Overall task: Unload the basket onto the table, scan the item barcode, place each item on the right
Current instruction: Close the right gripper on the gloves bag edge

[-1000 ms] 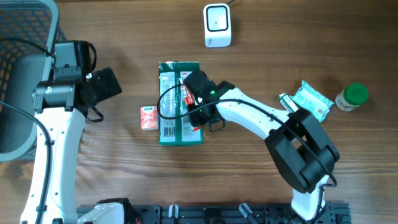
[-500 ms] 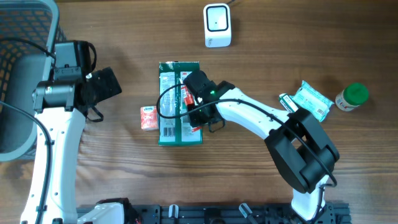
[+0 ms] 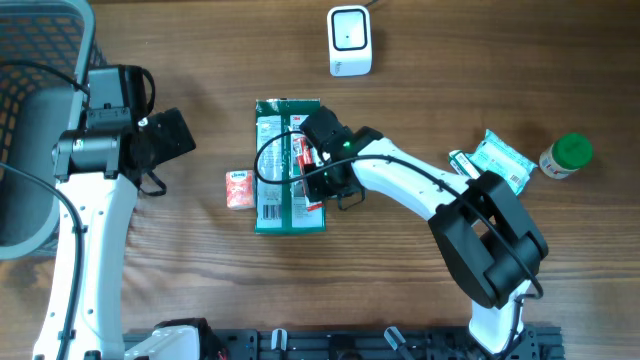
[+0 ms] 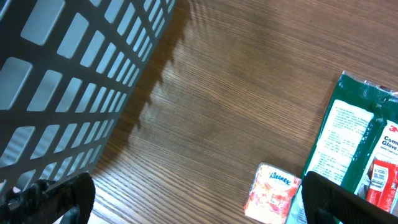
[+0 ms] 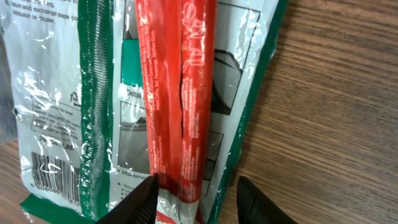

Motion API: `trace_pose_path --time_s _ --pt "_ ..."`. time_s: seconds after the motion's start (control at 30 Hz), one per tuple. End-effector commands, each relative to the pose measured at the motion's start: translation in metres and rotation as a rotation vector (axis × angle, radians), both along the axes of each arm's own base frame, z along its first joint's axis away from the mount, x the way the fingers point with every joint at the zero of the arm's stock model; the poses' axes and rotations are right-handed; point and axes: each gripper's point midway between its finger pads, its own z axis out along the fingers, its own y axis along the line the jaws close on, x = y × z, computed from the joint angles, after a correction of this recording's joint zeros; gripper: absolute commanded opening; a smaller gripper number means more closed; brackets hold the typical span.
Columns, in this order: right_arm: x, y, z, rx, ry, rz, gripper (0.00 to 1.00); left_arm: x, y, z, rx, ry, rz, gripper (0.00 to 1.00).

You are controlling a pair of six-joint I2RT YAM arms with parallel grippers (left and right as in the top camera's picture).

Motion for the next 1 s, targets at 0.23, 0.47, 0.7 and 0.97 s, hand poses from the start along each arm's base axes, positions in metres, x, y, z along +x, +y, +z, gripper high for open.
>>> trace_pose_path --time_s 0.23,0.47,0.7,0.97 --pt "0.002 0.008 0.009 0.043 -0.004 0.005 0.41 0.001 0.004 0.010 0.012 -0.031 0.019 1.00" --pt "0.000 0.005 0.001 0.023 0.009 0.002 0.40 0.001 0.004 0.010 0.012 -0.031 0.019 1.00" --pt "0.000 -0.004 -0.003 -0.025 0.002 -0.007 0.33 0.001 0.004 0.010 0.012 -0.031 0.019 1.00" --pt "-0.011 -0.013 -0.019 -0.041 0.024 -0.008 0.32 0.001 0.004 0.010 0.012 -0.031 0.019 1.00"
